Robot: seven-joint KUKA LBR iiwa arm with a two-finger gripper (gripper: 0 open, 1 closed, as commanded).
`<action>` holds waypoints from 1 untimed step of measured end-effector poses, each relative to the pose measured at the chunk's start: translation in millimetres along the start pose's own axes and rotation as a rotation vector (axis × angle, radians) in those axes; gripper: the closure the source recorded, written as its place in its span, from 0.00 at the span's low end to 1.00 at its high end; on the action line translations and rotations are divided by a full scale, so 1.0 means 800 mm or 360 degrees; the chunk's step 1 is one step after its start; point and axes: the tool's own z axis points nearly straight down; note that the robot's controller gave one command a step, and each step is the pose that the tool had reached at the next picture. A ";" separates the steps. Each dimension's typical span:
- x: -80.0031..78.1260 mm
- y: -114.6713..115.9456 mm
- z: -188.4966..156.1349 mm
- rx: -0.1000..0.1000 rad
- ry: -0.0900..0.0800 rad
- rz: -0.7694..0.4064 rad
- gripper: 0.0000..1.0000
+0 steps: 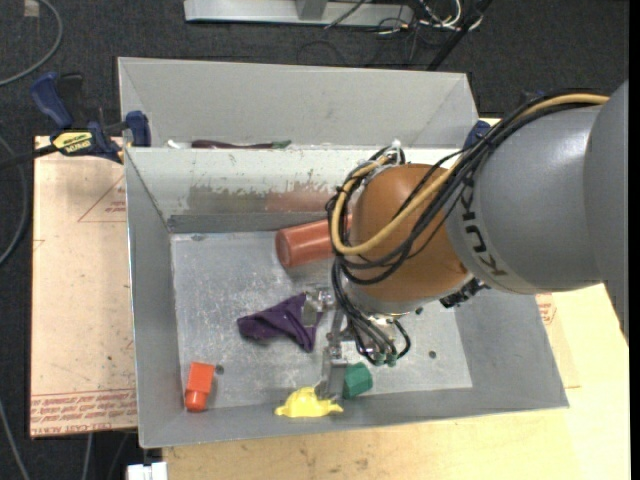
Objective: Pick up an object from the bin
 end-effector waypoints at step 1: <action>-0.002 -0.001 -0.005 -0.0002 -0.0012 0.0004 0.00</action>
Offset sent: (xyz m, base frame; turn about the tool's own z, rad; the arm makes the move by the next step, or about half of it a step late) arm 0.0575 0.0108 -0.0785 0.1620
